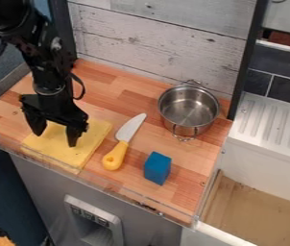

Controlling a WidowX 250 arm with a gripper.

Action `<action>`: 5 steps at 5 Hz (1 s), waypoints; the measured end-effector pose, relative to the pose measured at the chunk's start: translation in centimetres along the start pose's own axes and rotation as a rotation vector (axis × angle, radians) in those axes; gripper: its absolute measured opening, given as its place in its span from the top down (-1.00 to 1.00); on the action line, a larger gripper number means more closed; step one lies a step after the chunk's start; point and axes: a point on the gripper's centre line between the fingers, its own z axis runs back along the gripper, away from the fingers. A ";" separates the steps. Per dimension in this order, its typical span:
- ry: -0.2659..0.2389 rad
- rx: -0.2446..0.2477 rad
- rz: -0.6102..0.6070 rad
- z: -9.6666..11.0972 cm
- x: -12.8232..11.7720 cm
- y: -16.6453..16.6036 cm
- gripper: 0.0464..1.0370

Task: Moved the yellow object the the upper left side of the table

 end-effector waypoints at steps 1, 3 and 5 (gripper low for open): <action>0.019 -0.049 0.008 -1.2 0.5 -0.1 -0.93; -0.020 -0.103 0.009 -1.7 2.8 -0.4 -0.93; -0.077 -0.108 0.079 -2.5 8.1 0.8 -0.93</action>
